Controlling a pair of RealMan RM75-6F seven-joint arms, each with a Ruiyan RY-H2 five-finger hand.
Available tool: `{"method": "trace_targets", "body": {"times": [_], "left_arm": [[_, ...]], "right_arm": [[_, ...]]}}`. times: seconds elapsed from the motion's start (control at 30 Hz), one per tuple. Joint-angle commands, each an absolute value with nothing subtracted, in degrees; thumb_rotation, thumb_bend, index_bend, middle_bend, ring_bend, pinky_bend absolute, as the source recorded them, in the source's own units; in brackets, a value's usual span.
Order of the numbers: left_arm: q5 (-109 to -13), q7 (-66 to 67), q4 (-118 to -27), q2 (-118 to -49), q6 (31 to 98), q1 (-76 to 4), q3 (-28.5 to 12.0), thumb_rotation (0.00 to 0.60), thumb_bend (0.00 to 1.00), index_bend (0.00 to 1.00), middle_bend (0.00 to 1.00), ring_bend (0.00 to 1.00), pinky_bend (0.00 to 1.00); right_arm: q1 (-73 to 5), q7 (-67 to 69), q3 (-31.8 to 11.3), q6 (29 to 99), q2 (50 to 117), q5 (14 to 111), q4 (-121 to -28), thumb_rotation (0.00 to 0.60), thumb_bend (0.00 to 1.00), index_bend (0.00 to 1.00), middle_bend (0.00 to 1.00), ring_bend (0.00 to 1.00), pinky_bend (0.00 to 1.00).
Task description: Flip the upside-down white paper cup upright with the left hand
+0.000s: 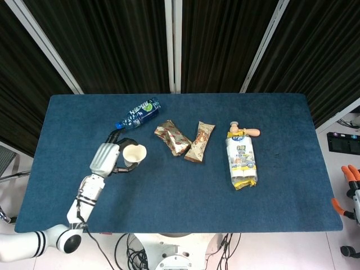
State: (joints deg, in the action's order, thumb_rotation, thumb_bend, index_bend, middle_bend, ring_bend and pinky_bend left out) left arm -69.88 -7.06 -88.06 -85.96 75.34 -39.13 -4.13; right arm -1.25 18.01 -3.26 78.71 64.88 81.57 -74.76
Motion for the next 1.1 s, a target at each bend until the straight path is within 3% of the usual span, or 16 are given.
{"method": "trace_targets", "body": {"times": [0.03,0.37,0.9,1.1], "left_arm": [[-75.84,-21.12,-75.42,-93.11,79.43,-32.73,-5.17,0.600,0.24,0.34,0.35,0.05,0.07],[-79.38,-29.44,-62.36,-100.01,79.49,-29.88,-4.79,0.600,0.24,0.34,0.35,0.05,0.06],[-81.99,-32.88,-53.16,-104.79,78.75,-28.07,-5.39,0.600,0.24,0.33,0.34,0.05,0.06],[-82.91,-34.86,-51.49,-105.42,78.32,-27.59,-5.30,0.600,0.24,0.29,0.28,0.05,0.06]], "right_arm": [[-1.20,18.27,-3.23,78.96,64.98,81.77,-74.72,0.600,0.28,0.00,0.00,0.00,0.00],[-0.35,23.52,-3.19,83.78,63.53,85.34,-75.87,0.600,0.28,0.00,0.00,0.00,0.00],[-0.48,23.65,-3.13,83.26,63.66,84.85,-75.54,0.600,0.28,0.00,0.00,0.00,0.00],[-0.36,23.60,-3.09,83.20,63.59,84.60,-75.64,0.600,0.28,0.00,0.00,0.00,0.00]]}}
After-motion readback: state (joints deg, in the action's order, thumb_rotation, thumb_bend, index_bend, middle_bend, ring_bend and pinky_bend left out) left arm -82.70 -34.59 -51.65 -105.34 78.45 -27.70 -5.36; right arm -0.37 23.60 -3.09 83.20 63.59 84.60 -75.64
